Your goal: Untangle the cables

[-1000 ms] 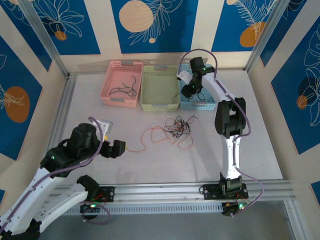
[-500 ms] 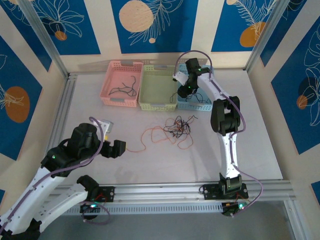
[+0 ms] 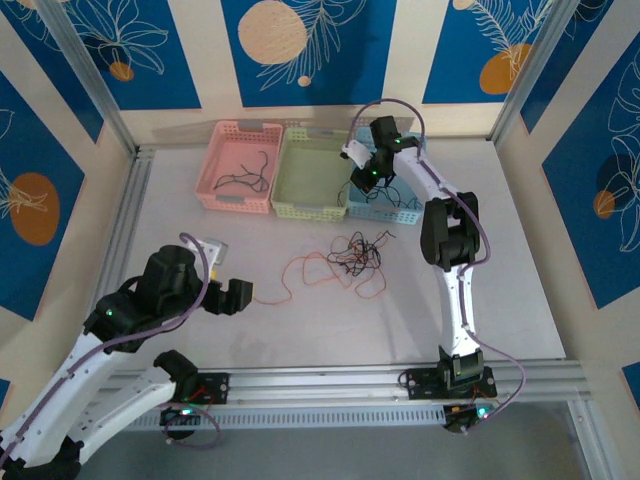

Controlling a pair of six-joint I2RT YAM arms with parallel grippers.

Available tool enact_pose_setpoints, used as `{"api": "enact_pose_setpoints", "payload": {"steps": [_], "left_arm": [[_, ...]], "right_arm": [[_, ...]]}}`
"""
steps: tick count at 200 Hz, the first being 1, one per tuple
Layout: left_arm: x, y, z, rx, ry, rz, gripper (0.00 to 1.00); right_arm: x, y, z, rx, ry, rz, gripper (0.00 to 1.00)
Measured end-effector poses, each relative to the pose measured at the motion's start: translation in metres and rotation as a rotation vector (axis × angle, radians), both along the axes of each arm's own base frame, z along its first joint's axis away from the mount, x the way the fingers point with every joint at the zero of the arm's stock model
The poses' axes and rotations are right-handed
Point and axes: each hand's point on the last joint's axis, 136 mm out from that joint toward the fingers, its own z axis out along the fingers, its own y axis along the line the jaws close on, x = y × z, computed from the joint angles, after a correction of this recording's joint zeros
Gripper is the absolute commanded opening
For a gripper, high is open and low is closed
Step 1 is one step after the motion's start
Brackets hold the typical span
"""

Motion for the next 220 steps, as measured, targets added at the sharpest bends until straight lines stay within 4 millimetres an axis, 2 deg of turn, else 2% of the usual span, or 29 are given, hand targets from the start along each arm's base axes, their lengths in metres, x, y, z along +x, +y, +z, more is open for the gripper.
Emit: {"api": "enact_pose_setpoints", "payload": {"steps": [32,54,83,96,108,118,134,154,167,182,201,220], "left_arm": [[0.000,0.000,0.000,0.000,0.000,0.000,0.95],[0.000,0.000,0.000,-0.001,-0.001,0.000,0.95],[0.000,0.000,0.000,-0.001,-0.002,0.000,0.95],[0.000,0.000,0.000,-0.001,-0.002,0.000,0.95],[0.000,0.000,-0.001,0.000,0.000,0.000,0.95],[0.000,0.000,-0.002,0.001,0.002,0.000,0.95],[0.001,-0.001,-0.003,0.000,0.001,0.000,0.95],[0.008,-0.006,-0.003,-0.005,-0.006,-0.001,0.96],[0.019,-0.015,-0.003,-0.009,-0.005,-0.007,0.97],[0.039,-0.031,-0.004,0.005,0.007,-0.022,0.98],[0.077,-0.061,-0.002,0.018,0.008,-0.056,0.98],[0.127,-0.095,-0.003,0.034,-0.006,-0.099,0.98]], "right_arm": [[0.005,-0.004,0.022,0.084,-0.028,-0.097,0.00],[0.011,-0.017,0.056,0.165,-0.073,-0.194,0.00],[0.022,-0.048,0.101,0.291,-0.114,-0.319,0.00],[0.021,-0.055,0.110,0.328,-0.109,-0.326,0.16],[0.015,-0.047,0.113,0.334,-0.083,-0.290,0.33],[0.009,-0.030,0.112,0.319,-0.057,-0.250,0.43],[0.004,0.007,0.108,0.254,-0.048,-0.180,0.46],[-0.006,0.053,0.094,0.180,-0.011,-0.148,0.48],[-0.017,0.071,0.081,0.156,0.044,-0.165,0.49],[-0.028,0.075,0.070,0.150,0.120,-0.222,0.50],[-0.030,0.056,0.069,0.187,0.193,-0.360,0.50],[-0.039,0.019,0.074,0.251,0.255,-0.519,0.50]]}}
